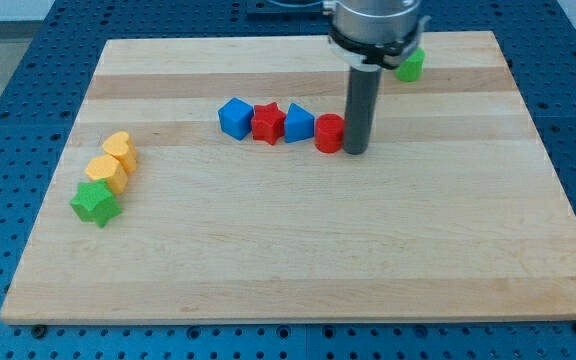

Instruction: Move green circle towards top left

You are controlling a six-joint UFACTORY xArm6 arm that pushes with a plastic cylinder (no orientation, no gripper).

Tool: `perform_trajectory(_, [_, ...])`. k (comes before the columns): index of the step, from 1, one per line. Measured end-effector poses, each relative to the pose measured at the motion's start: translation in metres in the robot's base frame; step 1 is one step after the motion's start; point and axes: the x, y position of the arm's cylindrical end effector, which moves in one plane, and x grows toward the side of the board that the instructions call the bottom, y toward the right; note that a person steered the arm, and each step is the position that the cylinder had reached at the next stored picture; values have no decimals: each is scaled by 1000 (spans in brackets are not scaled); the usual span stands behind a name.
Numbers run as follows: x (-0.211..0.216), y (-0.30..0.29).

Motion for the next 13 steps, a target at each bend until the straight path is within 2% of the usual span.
perform_trajectory(2, [-4, 7])
perform_trajectory(3, [-3, 44])
perform_trajectory(5, [-57, 181])
perform_trajectory(6, [-103, 222])
perform_trajectory(7, [-148, 223])
perform_trajectory(8, [-162, 170])
perform_trajectory(9, [-156, 92])
perform_trajectory(10, [-152, 84])
perform_trajectory(11, [-150, 135])
perform_trajectory(12, [-131, 129])
perform_trajectory(13, [-127, 66])
